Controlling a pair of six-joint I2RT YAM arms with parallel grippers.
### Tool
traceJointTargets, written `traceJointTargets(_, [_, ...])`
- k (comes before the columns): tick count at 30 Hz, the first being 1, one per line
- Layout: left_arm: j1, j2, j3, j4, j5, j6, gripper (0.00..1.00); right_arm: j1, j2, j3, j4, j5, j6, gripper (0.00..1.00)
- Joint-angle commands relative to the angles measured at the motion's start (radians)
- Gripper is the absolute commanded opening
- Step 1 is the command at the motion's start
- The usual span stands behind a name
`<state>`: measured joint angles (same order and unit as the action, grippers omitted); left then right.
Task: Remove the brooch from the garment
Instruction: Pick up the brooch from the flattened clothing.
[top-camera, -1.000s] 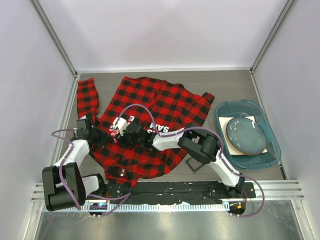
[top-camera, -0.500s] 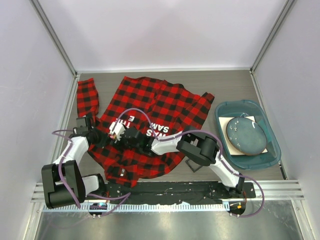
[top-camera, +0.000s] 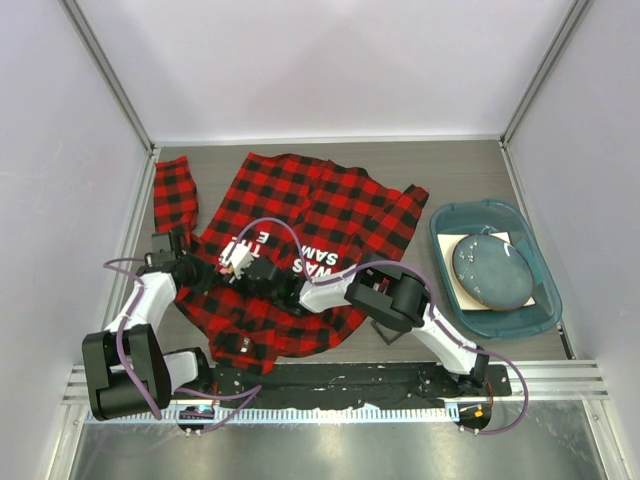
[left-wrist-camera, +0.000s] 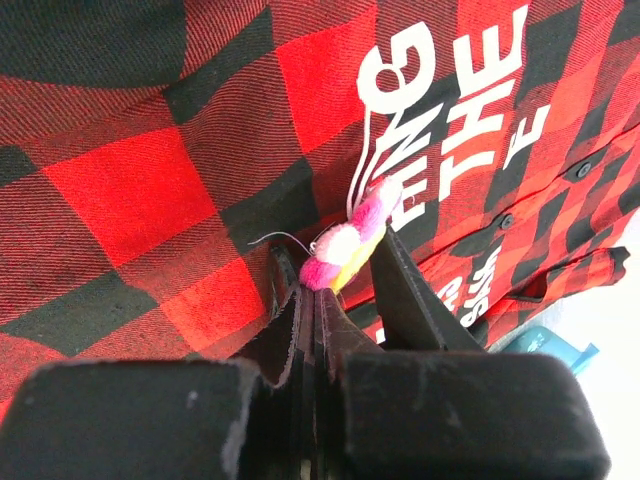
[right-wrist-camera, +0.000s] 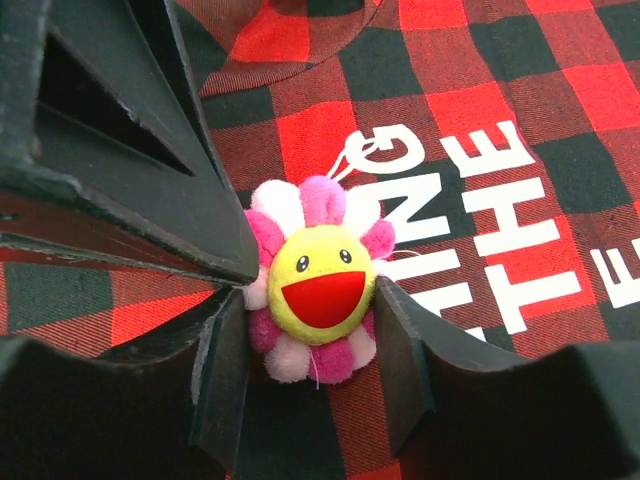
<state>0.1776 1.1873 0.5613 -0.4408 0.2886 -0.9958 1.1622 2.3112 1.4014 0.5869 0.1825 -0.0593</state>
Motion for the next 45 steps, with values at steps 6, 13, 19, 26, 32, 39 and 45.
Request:
traceJointTargets(6, [0.000, -0.003, 0.086, -0.035, 0.017, 0.075, 0.09, 0.004, -0.007, -0.025, 0.134, 0.086, 0.081, 0.33])
traceJointTargets(13, [0.008, -0.006, 0.149, -0.082, -0.028, 0.138, 0.59, -0.001, -0.013, -0.073, 0.197, 0.064, 0.191, 0.18])
traceJointTargets(19, [0.010, 0.011, 0.115, 0.002, -0.029, 0.115, 0.69, -0.013, -0.027, -0.122, 0.248, 0.037, 0.268, 0.23])
traceJointTargets(26, [0.007, 0.115, 0.115, 0.138, 0.075, 0.079, 0.64, -0.024, -0.026, -0.143, 0.264, 0.005, 0.305, 0.28])
traceJointTargets(32, [-0.018, 0.156, 0.103, 0.191, 0.106, 0.072, 0.50, -0.033, -0.029, -0.148, 0.268, -0.029, 0.323, 0.34])
traceJointTargets(39, [-0.096, 0.204, 0.124, 0.223, 0.113, 0.072, 0.32, -0.039, -0.116, -0.245, 0.310, -0.055, 0.345, 0.55])
traceJointTargets(45, [-0.158, 0.196, 0.114, 0.241, 0.081, 0.071, 0.35, -0.067, -0.228, -0.349, 0.344, -0.101, 0.389, 0.66])
